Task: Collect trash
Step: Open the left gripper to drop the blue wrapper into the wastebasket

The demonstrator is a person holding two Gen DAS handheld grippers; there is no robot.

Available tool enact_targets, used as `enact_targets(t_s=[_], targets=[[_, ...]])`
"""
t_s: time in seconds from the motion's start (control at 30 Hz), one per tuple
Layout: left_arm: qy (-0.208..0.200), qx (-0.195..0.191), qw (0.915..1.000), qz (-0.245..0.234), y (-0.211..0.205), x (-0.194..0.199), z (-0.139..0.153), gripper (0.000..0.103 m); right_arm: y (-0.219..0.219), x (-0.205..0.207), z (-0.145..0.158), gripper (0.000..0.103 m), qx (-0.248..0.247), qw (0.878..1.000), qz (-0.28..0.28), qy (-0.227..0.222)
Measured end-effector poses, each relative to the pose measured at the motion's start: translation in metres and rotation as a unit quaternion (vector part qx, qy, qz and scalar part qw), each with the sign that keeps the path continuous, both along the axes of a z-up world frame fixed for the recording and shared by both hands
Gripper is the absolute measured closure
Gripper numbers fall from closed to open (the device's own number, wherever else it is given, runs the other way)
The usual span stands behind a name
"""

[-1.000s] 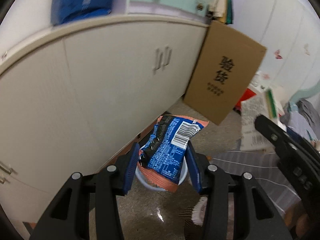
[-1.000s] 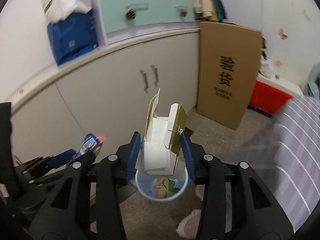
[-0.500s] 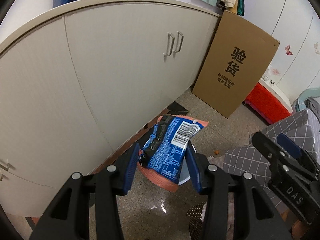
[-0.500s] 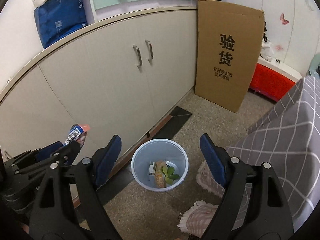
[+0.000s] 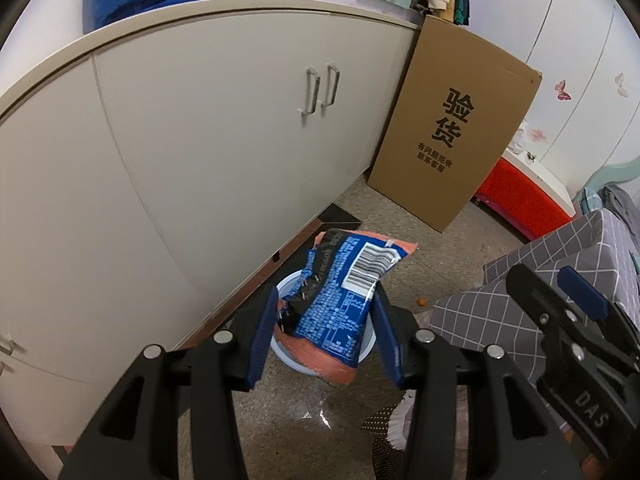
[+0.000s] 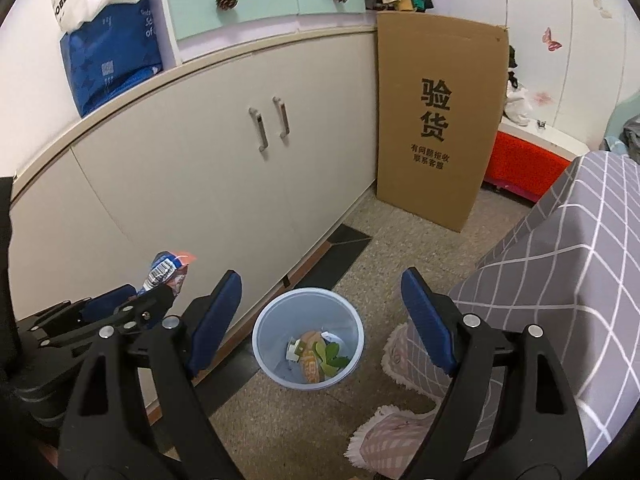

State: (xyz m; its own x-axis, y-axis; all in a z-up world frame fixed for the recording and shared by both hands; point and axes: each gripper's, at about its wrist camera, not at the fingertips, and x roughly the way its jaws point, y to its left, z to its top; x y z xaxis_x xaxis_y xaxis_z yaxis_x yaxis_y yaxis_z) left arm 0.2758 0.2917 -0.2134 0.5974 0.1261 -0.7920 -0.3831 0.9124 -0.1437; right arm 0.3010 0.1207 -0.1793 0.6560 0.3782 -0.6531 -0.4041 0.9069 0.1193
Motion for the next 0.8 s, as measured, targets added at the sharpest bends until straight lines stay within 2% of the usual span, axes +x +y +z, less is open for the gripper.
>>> enact_targets(t_s=[0.2, 0.23, 0.27, 0.3, 0.33, 0.47, 0.6, 0.8], targets=[[-0.023, -0.003, 0.9994, -0.024, -0.007, 0.024, 0.009, 0.055, -0.018, -0.002, 0.01, 0.022, 0.026, 0.999, -0.033, -0.027], [-0.024, -0.006, 0.9994, -0.026, -0.008, 0.03, 0.009, 0.047, -0.02, -0.002, 0.011, 0.022, 0.029, 0.999, -0.036, -0.029], [-0.029, -0.008, 0.9993, -0.022, -0.008, 0.034, 0.01, 0.03, -0.023, -0.002, 0.012, 0.022, 0.033, 0.998, -0.041, -0.031], [-0.035, -0.006, 0.9993, -0.014, -0.008, 0.034, 0.011, 0.023, -0.025, -0.001, 0.014, 0.022, 0.036, 0.998, -0.044, -0.032], [-0.04, -0.002, 0.9992, -0.001, -0.007, 0.034, 0.012, 0.02, -0.027, -0.001, 0.014, 0.022, 0.038, 0.998, -0.046, -0.031], [-0.04, -0.028, 0.9987, 0.013, -0.007, 0.026, 0.008, 0.02, -0.032, -0.001, 0.015, 0.022, 0.038, 0.998, -0.05, -0.027], [-0.039, -0.022, 0.9989, 0.012, -0.011, 0.015, 0.011, 0.02, -0.038, -0.003, 0.014, 0.022, 0.039, 0.998, -0.053, -0.017], [-0.056, -0.019, 0.9983, 0.005, -0.022, -0.008, 0.032, 0.02, -0.045, -0.017, 0.027, 0.022, 0.046, 0.998, -0.047, -0.021]])
